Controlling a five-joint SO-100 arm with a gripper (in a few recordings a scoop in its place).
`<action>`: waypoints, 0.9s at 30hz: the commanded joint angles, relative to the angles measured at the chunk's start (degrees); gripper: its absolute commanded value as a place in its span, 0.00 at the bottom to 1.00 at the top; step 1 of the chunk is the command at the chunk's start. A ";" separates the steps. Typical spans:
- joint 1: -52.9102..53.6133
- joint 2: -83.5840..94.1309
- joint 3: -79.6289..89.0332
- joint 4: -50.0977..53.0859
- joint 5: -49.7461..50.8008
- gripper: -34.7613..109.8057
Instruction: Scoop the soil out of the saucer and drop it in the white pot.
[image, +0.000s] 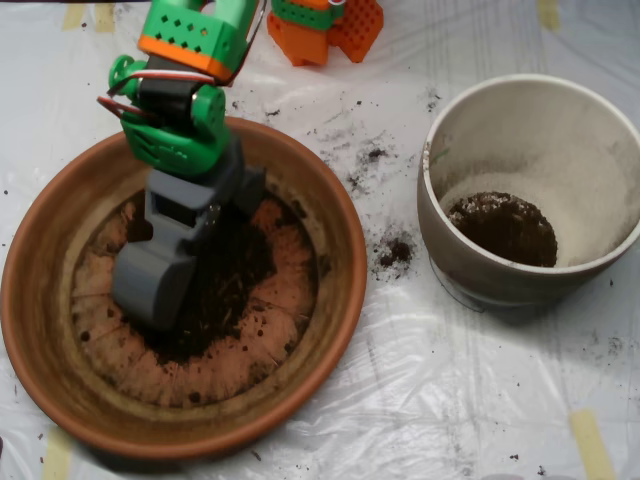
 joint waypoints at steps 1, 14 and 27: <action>-1.32 -0.70 -6.59 0.79 -0.53 0.60; -2.46 -1.76 -8.09 0.62 -2.81 0.35; -0.44 12.48 -1.14 -2.29 -3.78 0.24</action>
